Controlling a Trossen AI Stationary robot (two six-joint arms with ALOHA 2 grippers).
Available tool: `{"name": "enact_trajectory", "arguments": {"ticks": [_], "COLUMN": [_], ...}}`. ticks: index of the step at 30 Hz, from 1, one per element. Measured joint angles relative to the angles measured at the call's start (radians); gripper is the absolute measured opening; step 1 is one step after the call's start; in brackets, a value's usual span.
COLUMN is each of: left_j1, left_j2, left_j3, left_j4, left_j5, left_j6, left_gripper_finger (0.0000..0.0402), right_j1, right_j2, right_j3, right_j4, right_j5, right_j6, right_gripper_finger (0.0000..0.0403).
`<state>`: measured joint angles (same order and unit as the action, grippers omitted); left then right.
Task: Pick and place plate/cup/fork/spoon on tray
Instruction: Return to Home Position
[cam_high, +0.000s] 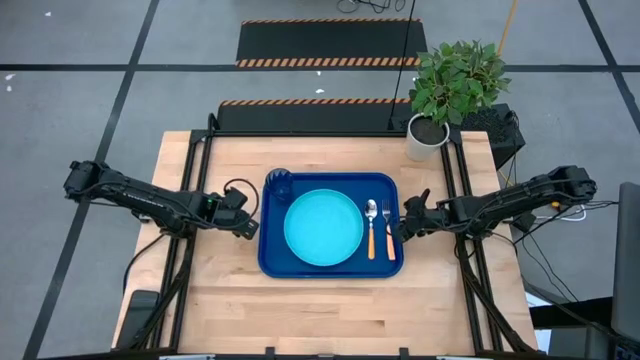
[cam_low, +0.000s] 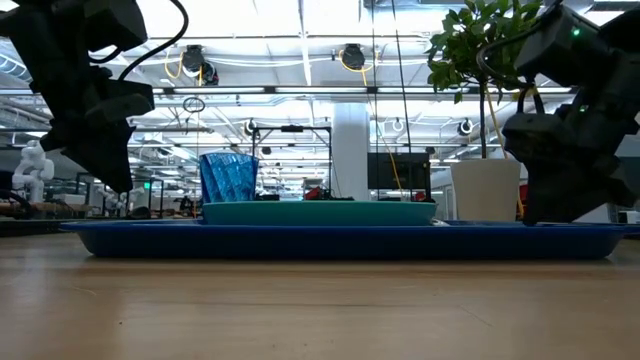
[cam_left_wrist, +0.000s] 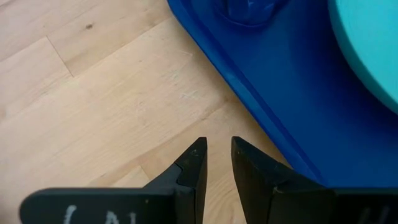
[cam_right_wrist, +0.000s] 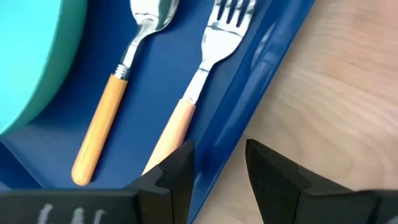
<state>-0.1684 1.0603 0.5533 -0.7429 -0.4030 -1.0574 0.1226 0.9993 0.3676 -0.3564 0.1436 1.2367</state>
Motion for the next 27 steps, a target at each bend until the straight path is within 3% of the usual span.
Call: {"name": "enact_trajectory", "arguments": {"ticks": [27], "left_j1": [0.000], "left_j2": [0.000], "left_j3": [0.000], "left_j4": [0.004], "left_j5": [0.010], "left_j6": [0.000], "left_gripper_finger": [0.0074], "right_j1": [0.003], "right_j2": [-0.002], "right_j3": [0.000], "right_j4": [0.068], "right_j5": [-0.015], "right_j6": [-0.047], "right_gripper_finger": [0.0134]}}
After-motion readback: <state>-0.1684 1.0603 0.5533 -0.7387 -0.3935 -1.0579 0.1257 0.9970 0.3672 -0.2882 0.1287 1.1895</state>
